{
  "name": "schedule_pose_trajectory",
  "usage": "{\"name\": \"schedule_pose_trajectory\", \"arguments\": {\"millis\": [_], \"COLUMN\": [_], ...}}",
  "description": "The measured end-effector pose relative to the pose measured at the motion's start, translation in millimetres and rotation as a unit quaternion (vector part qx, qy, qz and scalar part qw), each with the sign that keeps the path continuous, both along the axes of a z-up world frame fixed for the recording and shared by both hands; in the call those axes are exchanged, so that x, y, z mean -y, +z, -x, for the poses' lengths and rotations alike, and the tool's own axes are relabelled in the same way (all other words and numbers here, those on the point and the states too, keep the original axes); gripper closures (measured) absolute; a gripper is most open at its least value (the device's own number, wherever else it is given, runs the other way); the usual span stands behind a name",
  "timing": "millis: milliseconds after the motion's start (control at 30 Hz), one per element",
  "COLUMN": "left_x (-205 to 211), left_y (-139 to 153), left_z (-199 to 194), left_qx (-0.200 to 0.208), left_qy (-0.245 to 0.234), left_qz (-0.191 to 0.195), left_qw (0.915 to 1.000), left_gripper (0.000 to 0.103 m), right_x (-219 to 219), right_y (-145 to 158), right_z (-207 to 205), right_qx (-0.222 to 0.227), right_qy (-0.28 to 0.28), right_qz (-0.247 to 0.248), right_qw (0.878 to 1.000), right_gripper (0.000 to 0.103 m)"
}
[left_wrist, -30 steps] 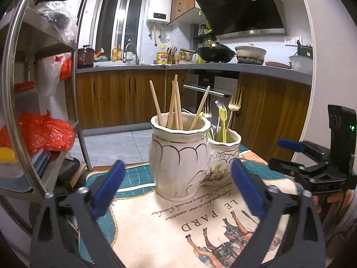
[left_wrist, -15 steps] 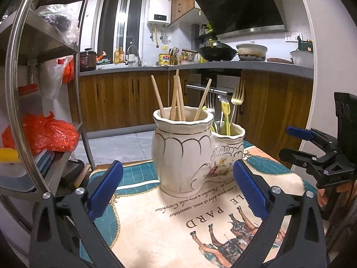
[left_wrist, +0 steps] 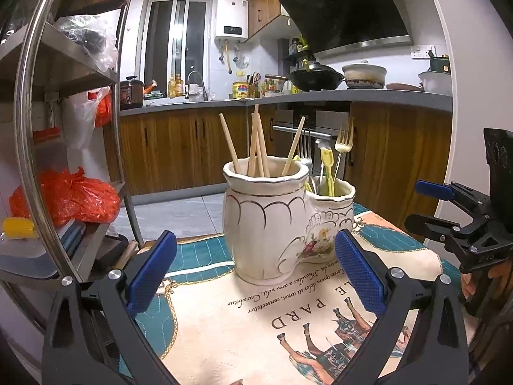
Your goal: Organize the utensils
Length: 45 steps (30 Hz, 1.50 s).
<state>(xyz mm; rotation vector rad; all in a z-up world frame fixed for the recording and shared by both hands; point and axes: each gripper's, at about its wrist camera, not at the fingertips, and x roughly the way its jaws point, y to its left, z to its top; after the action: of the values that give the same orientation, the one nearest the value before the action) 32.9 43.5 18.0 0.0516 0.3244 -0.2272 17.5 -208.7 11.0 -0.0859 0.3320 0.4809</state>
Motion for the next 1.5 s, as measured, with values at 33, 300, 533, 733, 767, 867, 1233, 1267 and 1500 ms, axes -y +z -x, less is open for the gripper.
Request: {"name": "schedule_pose_trajectory", "arguments": {"millis": [33, 300, 533, 733, 767, 867, 1233, 1267, 1500], "left_x": [-0.1, -0.4, 0.4, -1.1, -0.8, 1.1, 5.3, 5.7, 8.2], "left_y": [-0.2, 0.6, 0.1, -1.3, -1.4, -2.3, -4.5, -4.6, -7.2], "left_z": [0.1, -0.5, -2.3, -4.2, -4.3, -6.9, -12.6, -12.7, -19.4], "left_qx": [-0.001, -0.002, -0.008, -0.013, -0.013, -0.019, -0.034, -0.034, -0.047], "left_qy": [0.0, 0.0, 0.0, 0.0, 0.001, 0.0, 0.005, 0.003, 0.013], "left_qz": [0.0, 0.002, 0.004, 0.005, 0.005, 0.002, -0.007, -0.007, -0.015], "left_qw": [1.0, 1.0, 1.0, 0.9999, 0.9999, 0.9998, 0.9994, 0.9994, 0.9987], "left_gripper": [0.006, 0.006, 0.006, 0.006, 0.006, 0.006, 0.006, 0.006, 0.006], "right_x": [0.1, 1.4, 1.2, 1.0, 0.4, 0.3, -5.9, -5.9, -8.0], "right_y": [0.0, -0.5, -0.1, 0.1, 0.1, -0.3, -1.8, -2.0, -2.3], "right_z": [-0.1, -0.8, -1.7, -2.8, -3.5, -3.8, -5.2, -6.4, -4.3], "right_qx": [0.0, -0.002, -0.003, -0.003, -0.003, -0.005, -0.01, -0.012, -0.011], "right_qy": [0.0, -0.008, -0.012, -0.019, -0.019, -0.019, -0.017, -0.017, -0.018], "right_qz": [0.0, 0.001, 0.002, 0.002, 0.002, 0.004, 0.015, 0.015, 0.015], "right_qw": [1.0, 1.0, 1.0, 1.0, 1.0, 1.0, 1.0, 1.0, 1.0], "right_gripper": [0.005, 0.005, 0.005, 0.005, 0.005, 0.005, 0.005, 0.005, 0.005]}}
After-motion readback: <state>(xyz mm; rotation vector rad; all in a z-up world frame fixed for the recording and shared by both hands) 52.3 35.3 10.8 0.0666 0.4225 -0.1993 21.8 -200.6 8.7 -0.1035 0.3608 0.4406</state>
